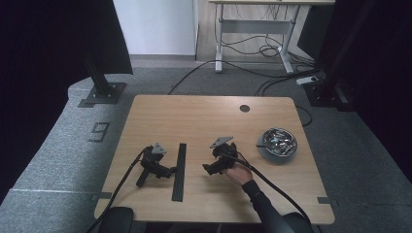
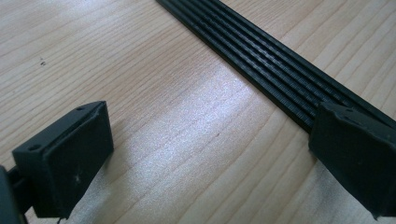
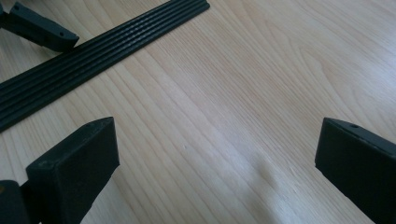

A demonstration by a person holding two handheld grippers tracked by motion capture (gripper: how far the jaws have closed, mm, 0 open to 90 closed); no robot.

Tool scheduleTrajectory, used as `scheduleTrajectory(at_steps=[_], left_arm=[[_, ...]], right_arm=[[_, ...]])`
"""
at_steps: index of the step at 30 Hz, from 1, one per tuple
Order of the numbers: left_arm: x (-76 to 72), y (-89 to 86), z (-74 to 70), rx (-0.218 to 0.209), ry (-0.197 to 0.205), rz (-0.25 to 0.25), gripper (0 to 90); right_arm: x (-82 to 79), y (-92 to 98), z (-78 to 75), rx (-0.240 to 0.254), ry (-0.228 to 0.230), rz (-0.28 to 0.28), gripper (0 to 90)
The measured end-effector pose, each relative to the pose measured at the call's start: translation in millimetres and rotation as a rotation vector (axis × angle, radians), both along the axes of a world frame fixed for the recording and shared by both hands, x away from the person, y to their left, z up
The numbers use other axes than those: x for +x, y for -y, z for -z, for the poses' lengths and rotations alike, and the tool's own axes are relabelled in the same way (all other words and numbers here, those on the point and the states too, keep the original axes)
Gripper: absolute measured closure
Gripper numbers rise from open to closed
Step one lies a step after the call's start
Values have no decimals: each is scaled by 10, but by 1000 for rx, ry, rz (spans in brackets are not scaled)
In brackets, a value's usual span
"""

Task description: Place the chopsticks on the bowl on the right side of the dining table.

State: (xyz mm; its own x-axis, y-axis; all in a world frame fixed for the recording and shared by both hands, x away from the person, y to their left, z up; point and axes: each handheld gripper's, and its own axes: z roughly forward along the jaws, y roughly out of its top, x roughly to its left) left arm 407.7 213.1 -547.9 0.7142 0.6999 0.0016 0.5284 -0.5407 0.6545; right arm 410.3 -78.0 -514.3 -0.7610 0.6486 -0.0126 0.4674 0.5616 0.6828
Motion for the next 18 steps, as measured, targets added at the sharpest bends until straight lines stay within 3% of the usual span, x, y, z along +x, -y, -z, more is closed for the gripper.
scheduleTrajectory(at_steps=[5, 12, 18], left_arm=[[0, 0, 0, 0, 0, 0, 0], [0, 0, 0, 0, 0, 0, 0], [1, -1, 0, -1, 0, 1, 0]], right_arm=[[46, -157, 12, -19, -4, -8, 0], [102, -352, 38, 3, -18, -15, 0], [133, -515, 78, -7, -22, -25, 0]])
